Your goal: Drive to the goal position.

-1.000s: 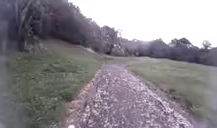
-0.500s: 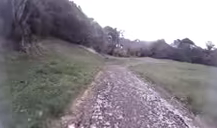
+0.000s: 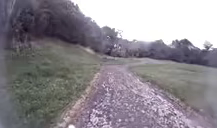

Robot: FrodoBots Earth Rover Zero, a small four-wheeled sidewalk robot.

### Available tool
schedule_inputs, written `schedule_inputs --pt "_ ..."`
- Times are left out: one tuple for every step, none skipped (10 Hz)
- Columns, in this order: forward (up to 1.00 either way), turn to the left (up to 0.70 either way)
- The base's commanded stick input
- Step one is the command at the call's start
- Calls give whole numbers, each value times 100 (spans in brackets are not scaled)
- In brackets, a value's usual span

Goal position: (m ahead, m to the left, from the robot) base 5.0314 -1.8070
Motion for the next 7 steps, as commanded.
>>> schedule_inputs --pt "85 0" --pt "85 0" --pt "85 0" --pt "85 0" --pt "85 0" --pt "85 -31" --pt "85 -34"
